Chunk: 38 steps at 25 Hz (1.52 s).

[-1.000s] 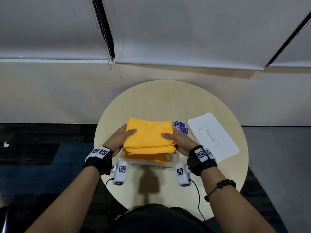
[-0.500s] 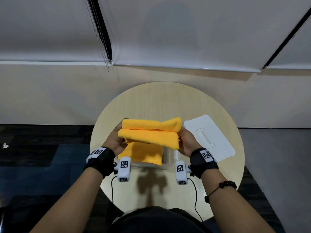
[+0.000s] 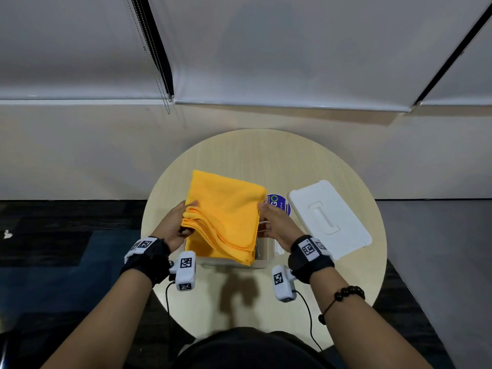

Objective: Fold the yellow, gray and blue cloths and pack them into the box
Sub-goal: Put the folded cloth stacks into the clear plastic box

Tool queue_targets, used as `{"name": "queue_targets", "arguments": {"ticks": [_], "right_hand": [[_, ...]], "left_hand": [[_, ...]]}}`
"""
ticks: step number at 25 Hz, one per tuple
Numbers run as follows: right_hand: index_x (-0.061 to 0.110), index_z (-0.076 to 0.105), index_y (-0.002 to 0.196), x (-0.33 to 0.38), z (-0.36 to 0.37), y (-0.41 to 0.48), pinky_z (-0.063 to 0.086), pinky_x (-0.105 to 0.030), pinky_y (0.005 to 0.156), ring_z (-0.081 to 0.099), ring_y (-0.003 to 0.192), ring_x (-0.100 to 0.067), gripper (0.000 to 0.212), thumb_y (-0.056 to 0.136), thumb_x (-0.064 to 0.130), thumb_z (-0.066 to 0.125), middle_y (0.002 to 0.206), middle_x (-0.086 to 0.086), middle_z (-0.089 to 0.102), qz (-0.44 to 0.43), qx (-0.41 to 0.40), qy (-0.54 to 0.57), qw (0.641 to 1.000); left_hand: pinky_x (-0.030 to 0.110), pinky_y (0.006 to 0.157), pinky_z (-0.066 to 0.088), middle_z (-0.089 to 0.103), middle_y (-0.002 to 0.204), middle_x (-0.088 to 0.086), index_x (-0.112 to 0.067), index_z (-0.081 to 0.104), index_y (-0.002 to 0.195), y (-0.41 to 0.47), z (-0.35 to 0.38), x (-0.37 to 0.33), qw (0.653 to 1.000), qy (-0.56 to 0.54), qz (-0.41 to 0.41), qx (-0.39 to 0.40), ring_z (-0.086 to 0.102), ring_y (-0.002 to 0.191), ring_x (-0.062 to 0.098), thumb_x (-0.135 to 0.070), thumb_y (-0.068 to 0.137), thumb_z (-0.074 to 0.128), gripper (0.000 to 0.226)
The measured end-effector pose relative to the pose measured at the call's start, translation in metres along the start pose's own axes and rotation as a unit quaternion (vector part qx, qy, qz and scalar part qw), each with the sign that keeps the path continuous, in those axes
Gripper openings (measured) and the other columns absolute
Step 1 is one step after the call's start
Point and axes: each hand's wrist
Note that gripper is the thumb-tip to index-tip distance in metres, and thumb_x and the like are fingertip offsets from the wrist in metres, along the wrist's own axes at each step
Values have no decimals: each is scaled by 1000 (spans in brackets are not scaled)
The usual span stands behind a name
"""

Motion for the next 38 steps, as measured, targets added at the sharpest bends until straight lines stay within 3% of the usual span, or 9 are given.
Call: {"name": "queue_targets", "arguments": {"ticks": [6,11,16,19,23,27,31,35,38], "right_hand": [[5,53,134,-30,20,17,48,-53,106,60,121,-34,53,102,47,51,131,-13,62,76,-36,-89,992],[11,39,140,-25,29,18,48,-57,105,59,122,-33,53,98,34,63,140,-16,55,22,-70,-77,994],[53,19,147,7,10,7,53,-49,98,54,121,-21,92,81,38,82,139,0,44,-104,22,-107,989],[38,29,147,15,6,6,49,-50,101,47,125,-26,86,81,27,82,141,-2,41,-158,26,-326,932],[11,57,120,12,5,5,43,-37,87,52,114,-29,41,86,25,76,117,-11,57,-224,-64,-444,865],[13,52,129,19,-6,0,35,-44,111,33,137,-33,64,77,38,80,146,-14,36,-157,-19,-602,782],[31,28,132,26,15,-7,54,-36,80,58,101,-22,79,74,43,80,118,-3,55,-133,56,-513,846],[29,33,148,16,-1,-13,48,-40,95,53,115,-23,75,85,30,73,131,3,52,-82,42,-372,924],[21,43,144,-1,-19,-17,47,-52,104,55,118,-30,64,86,21,71,134,-7,58,7,-62,-263,963]], "left_hand": [[34,78,52,61,134,7,-23,46,141,-11,-22,16,972,226,-64,-16,63,107,22,-23,99,62,45],[35,94,49,46,144,-10,-46,23,154,-16,-17,1,973,208,95,-7,55,119,14,-24,98,61,70],[39,100,51,48,143,-11,-47,51,139,-13,-10,-25,949,266,139,95,55,123,18,-14,94,66,58],[31,93,48,46,142,-7,-42,38,146,-6,-6,-38,859,479,159,88,54,117,15,-9,88,73,76],[33,85,43,51,119,5,-29,55,122,-2,9,-37,776,598,200,-8,53,110,25,-19,86,73,41],[42,102,39,46,137,3,-24,64,111,-7,28,-45,712,653,258,5,44,124,25,-19,83,75,31],[29,75,49,67,104,-12,-38,57,105,-3,54,-68,758,598,214,149,63,95,5,-16,85,72,33],[28,101,43,56,135,-10,-39,49,137,14,59,-56,805,531,237,118,51,125,5,-34,93,69,48],[38,115,31,38,156,-1,-33,35,153,33,46,-16,711,680,165,71,37,143,18,-57,96,52,63]]}}
Point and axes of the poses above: each hand's wrist, its own y-axis towards the middle knuckle, its own z-axis out of the palm, x = y × z
